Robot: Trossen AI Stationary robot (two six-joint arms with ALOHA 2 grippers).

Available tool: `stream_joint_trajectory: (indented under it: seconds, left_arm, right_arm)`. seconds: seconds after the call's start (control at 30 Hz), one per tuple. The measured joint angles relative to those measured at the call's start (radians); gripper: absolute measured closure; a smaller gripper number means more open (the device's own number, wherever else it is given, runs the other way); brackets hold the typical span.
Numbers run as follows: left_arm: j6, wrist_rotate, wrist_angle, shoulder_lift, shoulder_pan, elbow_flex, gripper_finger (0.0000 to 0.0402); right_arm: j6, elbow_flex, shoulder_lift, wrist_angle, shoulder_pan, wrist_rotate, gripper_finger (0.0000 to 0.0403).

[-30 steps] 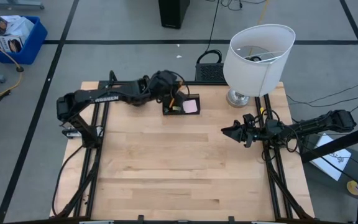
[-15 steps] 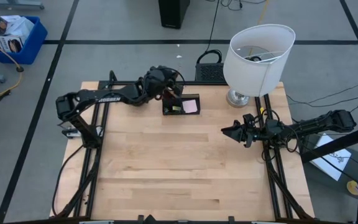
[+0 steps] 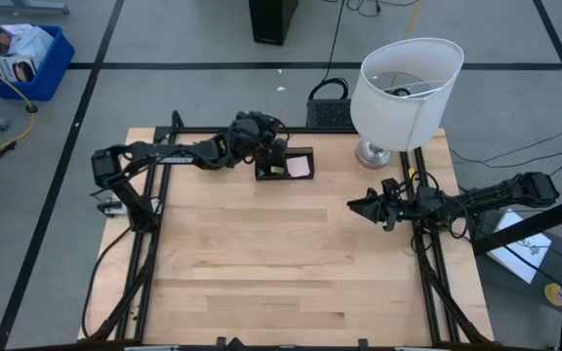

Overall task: Pick and place office supplies into organizer
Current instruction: Put the orange pencil into the black desk organizer, then return to Home Position

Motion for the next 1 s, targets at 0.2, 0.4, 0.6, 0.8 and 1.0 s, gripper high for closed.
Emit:
stream_joint_trajectory:
  seconds: [0.2,0.4,0.6,0.8,1.0]
  left_arm:
    - [0.020,-0.021,0.074,0.005,0.000,-0.005,0.0316]
    - [0.020,-0.023,0.058,0.004,-0.024,-0.005,0.0270]
    - [-0.045,-0.026,-0.068,0.000,-0.080,-0.005,0.0240]
    - [-0.174,0.164,-0.371,-0.029,-0.203,-0.007,0.0232]
    - [-0.218,0.224,-0.326,-0.156,-0.361,-0.064,0.0237]
  right_arm:
    - [0.000,0.000,0.000,0.000,0.000,0.000,0.0286]
    - [0.000,0.000,0.000,0.000,0.000,0.000,0.0286]
    - [0.000,0.000,0.000,0.000,0.000,0.000,0.0286]
    - [0.000,0.000,0.000,0.000,0.000,0.000,0.0286]
    - [0.000,0.000,0.000,0.000,0.000,0.000,0.0286]
